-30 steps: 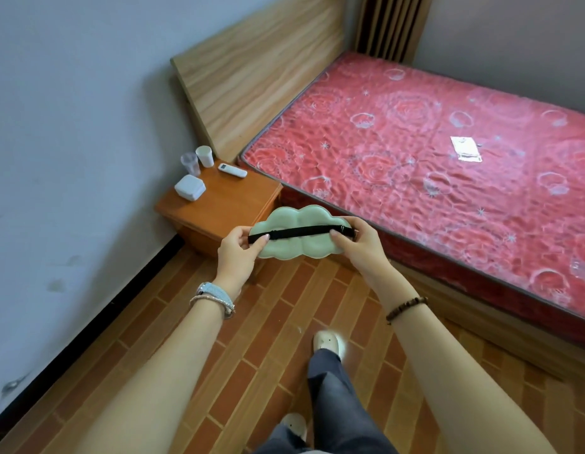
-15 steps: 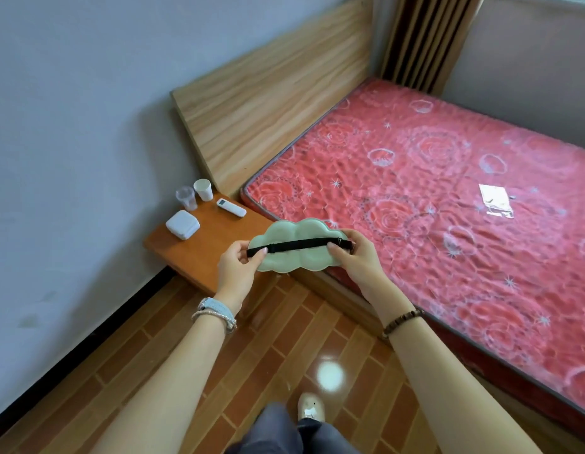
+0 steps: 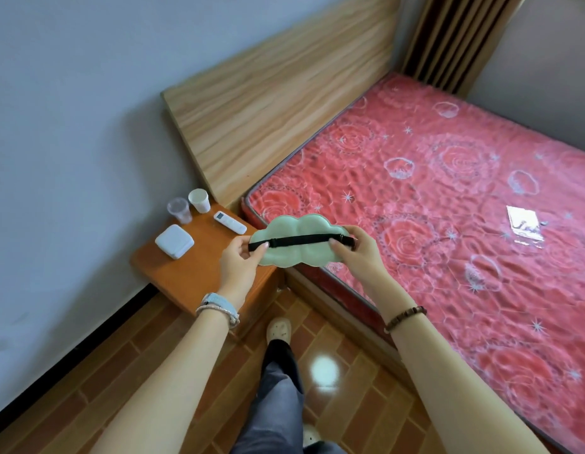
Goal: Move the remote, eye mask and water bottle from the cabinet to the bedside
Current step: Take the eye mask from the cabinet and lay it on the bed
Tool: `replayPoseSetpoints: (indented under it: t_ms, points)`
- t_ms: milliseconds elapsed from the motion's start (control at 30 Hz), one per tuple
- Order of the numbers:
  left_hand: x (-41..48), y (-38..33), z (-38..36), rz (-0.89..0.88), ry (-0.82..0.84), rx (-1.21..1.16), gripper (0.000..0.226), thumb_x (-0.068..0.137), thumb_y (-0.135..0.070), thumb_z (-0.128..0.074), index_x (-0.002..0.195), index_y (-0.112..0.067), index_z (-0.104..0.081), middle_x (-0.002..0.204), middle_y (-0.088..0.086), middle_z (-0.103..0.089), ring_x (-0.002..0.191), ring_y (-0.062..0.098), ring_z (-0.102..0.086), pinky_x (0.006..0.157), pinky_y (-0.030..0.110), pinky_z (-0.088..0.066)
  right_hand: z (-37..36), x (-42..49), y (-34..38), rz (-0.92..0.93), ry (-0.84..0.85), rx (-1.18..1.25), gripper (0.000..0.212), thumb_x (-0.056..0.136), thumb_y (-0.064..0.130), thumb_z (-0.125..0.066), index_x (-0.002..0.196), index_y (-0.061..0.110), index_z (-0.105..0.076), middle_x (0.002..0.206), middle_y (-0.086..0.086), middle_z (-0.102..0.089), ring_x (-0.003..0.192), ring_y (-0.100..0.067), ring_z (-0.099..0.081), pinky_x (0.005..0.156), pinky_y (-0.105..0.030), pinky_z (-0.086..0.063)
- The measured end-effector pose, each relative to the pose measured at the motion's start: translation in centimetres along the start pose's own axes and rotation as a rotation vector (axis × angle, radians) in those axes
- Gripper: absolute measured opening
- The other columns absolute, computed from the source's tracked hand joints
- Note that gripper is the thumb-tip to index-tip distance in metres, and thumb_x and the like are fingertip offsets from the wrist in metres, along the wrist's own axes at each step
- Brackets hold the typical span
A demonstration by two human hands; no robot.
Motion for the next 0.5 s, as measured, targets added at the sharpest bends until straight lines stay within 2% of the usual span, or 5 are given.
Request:
replayPoseSetpoints:
  t_ms: [167,300,400,500]
  points:
    - [8.6,-1.4,-1.1,-0.004,0.021,0.030,0.021,0.087,-0.031,-0.066,0.103,-0.019,-0.062,0.096,-0.004,-0.068,0.091,0.008,-0.064,0.076,0.024,-0.053,-1.6,7.8,2.0,-0.038,-0.050,-0.011,0.020,0.090,0.017,-0.065,0.109,0.018,-0.061,0.098,-0.002,-0.065,0.081,-0.014,-0.062,0.061,-0.017,-0.050]
    - [14.1,-3.0,-1.7,0.012,0.034,0.030,0.022,0.088,-0.028,-0.065,0.106,-0.017,-0.060,0.095,-0.006,-0.065,0.091,0.007,-0.062,0.076,0.023,-0.052,-2.9,13.2,3.3,-0.096,-0.096,-0.023,0.019,0.089,0.020,-0.065,0.108,0.017,-0.062,0.100,-0.004,-0.066,0.089,-0.020,-0.065,0.074,-0.033,-0.057]
    - [17.9,-3.6,-2.3,0.042,0.040,0.013,0.020,0.087,-0.027,-0.066,0.104,-0.017,-0.060,0.095,-0.005,-0.067,0.090,0.007,-0.063,0.073,0.021,-0.051,-3.7,16.9,3.9,-0.120,-0.113,-0.046,0.018,0.088,0.021,-0.066,0.106,0.017,-0.062,0.097,-0.003,-0.065,0.087,-0.019,-0.063,0.070,-0.030,-0.052]
    - [21.0,-3.9,-3.0,0.067,0.054,0.020,0.022,0.088,-0.026,-0.066,0.107,-0.016,-0.061,0.097,-0.004,-0.067,0.091,0.006,-0.062,0.069,0.014,-0.047,-4.2,20.0,4.4,-0.145,-0.102,-0.051,0.020,0.088,0.021,-0.066,0.107,0.014,-0.062,0.095,-0.003,-0.065,0.084,-0.018,-0.062,0.072,-0.032,-0.054]
Point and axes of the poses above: each hand's wrist, its own x-axis towards the middle knuckle, its own z-axis out of the back of the hand, y = z × x, the point moved 1 cm from there along x, towards the middle knuckle
